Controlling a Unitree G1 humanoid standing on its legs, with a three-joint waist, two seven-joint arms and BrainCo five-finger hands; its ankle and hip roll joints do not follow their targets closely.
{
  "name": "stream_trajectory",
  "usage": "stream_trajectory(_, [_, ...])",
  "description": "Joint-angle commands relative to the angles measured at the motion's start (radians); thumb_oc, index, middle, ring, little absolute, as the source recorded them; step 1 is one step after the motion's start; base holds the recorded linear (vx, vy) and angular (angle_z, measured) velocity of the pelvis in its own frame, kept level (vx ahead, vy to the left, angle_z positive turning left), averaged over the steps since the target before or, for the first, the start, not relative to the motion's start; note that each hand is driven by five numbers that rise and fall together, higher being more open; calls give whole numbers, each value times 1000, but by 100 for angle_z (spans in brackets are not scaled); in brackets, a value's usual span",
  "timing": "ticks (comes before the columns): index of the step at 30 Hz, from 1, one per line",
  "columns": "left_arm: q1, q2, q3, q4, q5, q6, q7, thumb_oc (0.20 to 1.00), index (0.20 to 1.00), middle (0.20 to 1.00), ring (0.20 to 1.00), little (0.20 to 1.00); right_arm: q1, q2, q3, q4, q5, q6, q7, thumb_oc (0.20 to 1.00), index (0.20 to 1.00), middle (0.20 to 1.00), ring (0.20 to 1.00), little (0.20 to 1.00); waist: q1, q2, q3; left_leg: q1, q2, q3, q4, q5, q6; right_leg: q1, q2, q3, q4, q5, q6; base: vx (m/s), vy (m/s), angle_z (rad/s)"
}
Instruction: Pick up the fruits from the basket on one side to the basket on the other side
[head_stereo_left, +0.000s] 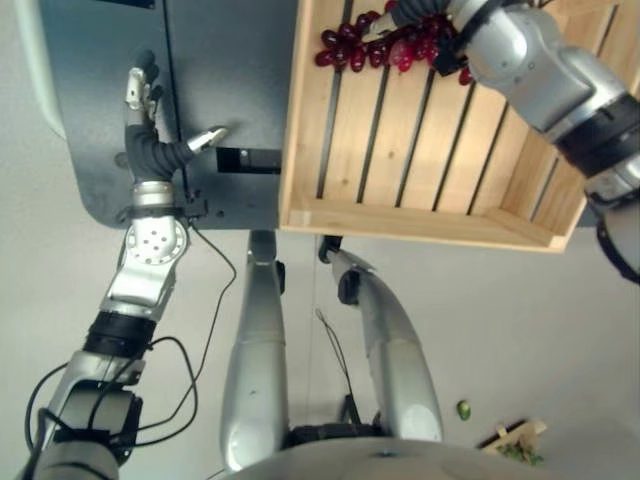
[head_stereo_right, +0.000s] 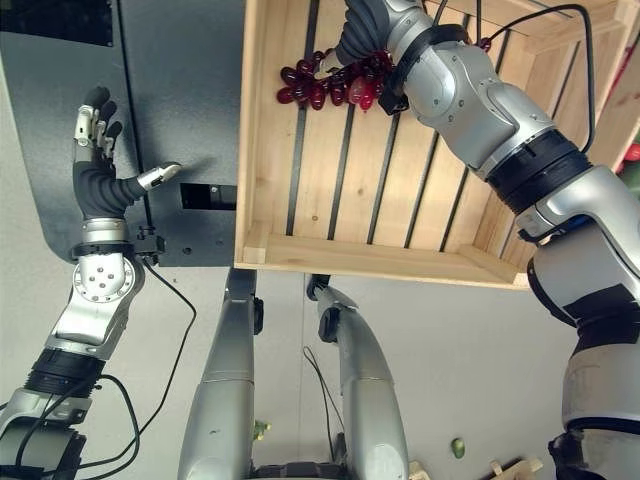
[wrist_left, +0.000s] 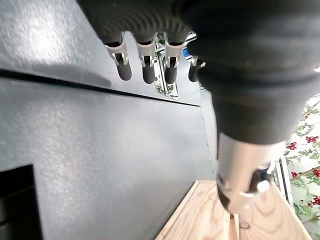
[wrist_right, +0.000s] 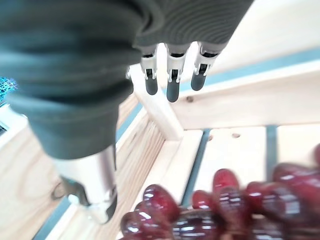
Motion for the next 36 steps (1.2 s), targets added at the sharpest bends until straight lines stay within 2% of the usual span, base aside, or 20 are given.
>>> stream_trajectory(1, [23,35,65,-77,57,-44,5,1000,1000,1000,1000,1000,19,-65,-20,-68,-25,-49,6,1000,1000,1000,1000,1000,4,-76,-5,98,15,56,84,-178,-38,80,-65,44,-178,157,154,0,0,0])
stream_trajectory(5, [30,42,70,-84,63,-41,0,1000,1000,1000,1000,1000,25,-105,-12,-98,-33,-51,18,1000,1000,1000,1000,1000,1,-76,-5,99,15,57,80,-176,-39,79,-64,45,-180,158,156,0,0,0])
stream_trajectory(9, [43,55,83,-90,67,-38,-9,1000,1000,1000,1000,1000,28,-184,17,-161,-41,-51,57,1000,1000,1000,1000,1000,-6,-83,-5,99,15,56,79,-175,-40,78,-65,43,-175,157,156,0,0,0])
stream_trajectory(13, [42,67,81,-88,63,-39,-16,1000,1000,1000,1000,1000,35,-189,42,-129,-34,-41,88,1000,1000,1000,1000,1000,-6,-84,-5,99,15,57,82,-178,-38,77,-65,44,-174,159,157,0,0,0])
stream_trajectory(16, [38,73,74,-85,58,-41,-21,1000,1000,1000,1000,1000,26,-167,69,-85,-34,-35,105,1000,1000,1000,1000,1000,-4,-81,-5,95,15,59,87,-180,-37,73,-64,47,-170,159,157,0,0,0])
stream_trajectory(19, [25,80,56,-76,47,-42,-29,1000,1000,1000,1000,1000,-6,-98,127,22,-49,-14,126,1000,1000,1000,1000,1000,2,-77,-5,85,16,59,93,-181,-36,64,-62,46,-166,158,156,0,0,0])
stream_trajectory(24, [15,79,49,-66,47,-39,-27,1000,1000,1000,1000,1000,-44,-41,174,86,-98,2,131,1000,1000,1000,1000,1000,4,-76,-5,69,17,53,101,-184,-34,49,-59,46,-162,156,155,0,0,0])
stream_trajectory(30, [15,71,53,-66,52,-32,-25,1000,1000,1000,1000,1000,-43,-2,163,107,-122,16,129,1000,1000,1000,1000,1000,2,-81,-5,45,16,46,116,-189,-30,29,-58,45,-153,154,156,4,-11,0])
stream_trajectory(36, [2,59,40,-63,49,-25,-19,1000,1000,1000,1000,1000,-44,90,157,228,-162,41,108,1000,1000,1000,1000,1000,5,-75,-5,19,14,40,124,-191,-25,4,-57,47,-148,154,154,0,0,0])
